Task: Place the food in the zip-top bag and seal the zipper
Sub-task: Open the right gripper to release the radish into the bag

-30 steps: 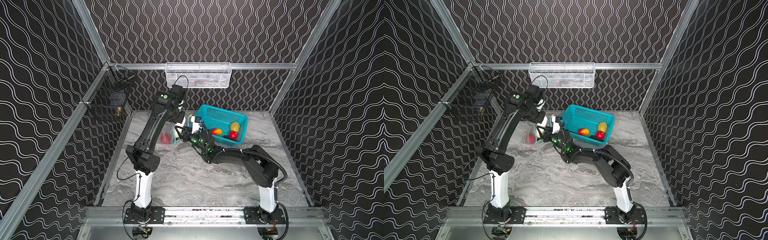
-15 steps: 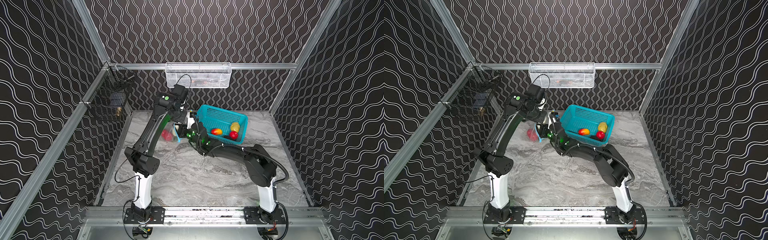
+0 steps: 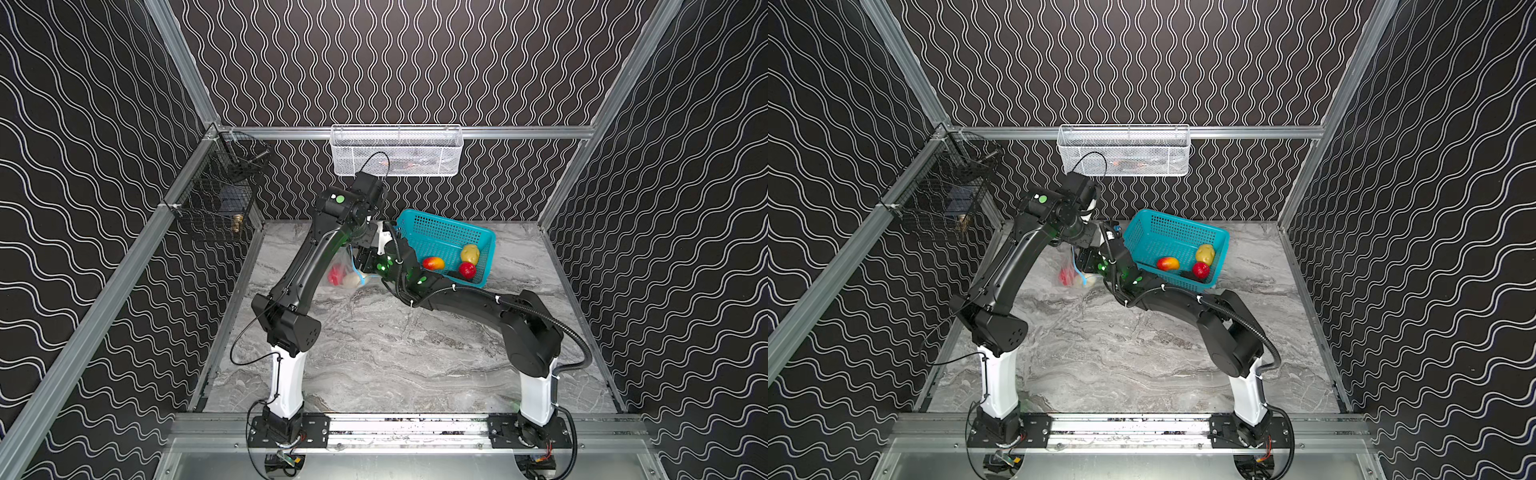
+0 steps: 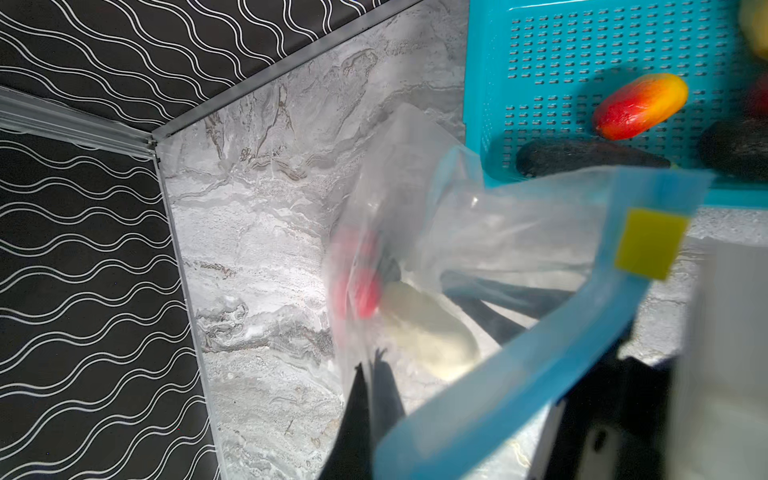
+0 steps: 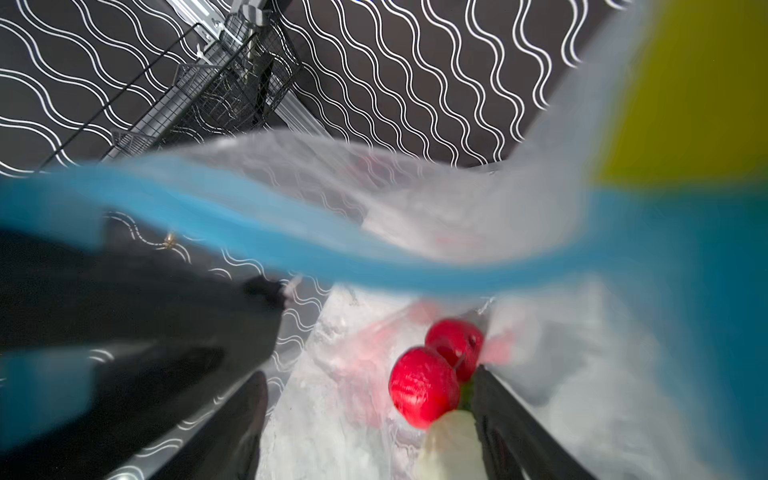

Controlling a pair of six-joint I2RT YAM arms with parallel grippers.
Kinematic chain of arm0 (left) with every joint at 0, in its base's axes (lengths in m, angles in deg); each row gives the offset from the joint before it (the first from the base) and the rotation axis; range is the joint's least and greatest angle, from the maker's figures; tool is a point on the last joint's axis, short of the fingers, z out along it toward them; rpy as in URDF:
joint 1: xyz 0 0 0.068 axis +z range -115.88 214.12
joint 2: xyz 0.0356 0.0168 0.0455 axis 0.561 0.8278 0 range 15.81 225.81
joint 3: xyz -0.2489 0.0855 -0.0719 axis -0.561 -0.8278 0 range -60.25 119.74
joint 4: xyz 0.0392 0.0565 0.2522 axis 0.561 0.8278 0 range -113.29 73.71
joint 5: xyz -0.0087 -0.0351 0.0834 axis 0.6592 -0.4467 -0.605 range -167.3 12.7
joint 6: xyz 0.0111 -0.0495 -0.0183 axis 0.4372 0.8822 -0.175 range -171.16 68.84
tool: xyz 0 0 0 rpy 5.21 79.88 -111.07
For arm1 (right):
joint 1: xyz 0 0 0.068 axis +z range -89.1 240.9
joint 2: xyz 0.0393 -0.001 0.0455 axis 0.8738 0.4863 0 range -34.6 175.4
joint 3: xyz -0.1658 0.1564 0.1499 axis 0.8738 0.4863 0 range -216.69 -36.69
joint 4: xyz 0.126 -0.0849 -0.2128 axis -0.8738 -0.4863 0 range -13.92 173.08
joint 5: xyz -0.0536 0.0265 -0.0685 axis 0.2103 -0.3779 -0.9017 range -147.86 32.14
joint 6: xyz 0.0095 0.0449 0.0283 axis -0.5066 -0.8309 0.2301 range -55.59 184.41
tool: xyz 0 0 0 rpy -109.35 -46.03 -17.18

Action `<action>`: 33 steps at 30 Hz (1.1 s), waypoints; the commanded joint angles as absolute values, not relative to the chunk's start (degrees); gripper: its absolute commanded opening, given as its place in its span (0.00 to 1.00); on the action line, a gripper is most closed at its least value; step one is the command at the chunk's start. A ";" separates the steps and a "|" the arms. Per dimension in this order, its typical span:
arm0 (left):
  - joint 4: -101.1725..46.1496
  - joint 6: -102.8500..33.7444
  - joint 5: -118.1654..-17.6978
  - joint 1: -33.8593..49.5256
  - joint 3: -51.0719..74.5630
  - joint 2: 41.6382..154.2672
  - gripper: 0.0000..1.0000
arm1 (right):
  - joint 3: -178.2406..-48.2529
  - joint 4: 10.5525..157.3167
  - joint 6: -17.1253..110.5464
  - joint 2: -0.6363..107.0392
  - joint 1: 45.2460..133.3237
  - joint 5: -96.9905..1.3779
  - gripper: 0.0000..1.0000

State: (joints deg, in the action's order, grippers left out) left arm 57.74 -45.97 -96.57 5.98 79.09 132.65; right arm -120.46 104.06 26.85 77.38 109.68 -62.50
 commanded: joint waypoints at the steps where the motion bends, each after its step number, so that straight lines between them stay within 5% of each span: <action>1: 56.15 -45.78 -98.96 6.08 78.90 133.01 0.00 | -118.63 107.29 26.18 75.09 109.59 -61.09 0.79; 11: 54.94 -45.47 -100.54 5.49 76.49 132.47 0.00 | -115.89 108.23 23.71 71.75 109.29 -59.53 0.81; 22: 54.03 -45.96 -104.53 1.76 74.27 131.34 0.00 | -116.94 108.04 22.50 72.36 108.54 -60.06 0.50; 33: 54.47 -45.43 -108.06 1.78 75.08 132.52 0.00 | -112.71 104.88 23.77 65.37 107.44 -61.12 0.51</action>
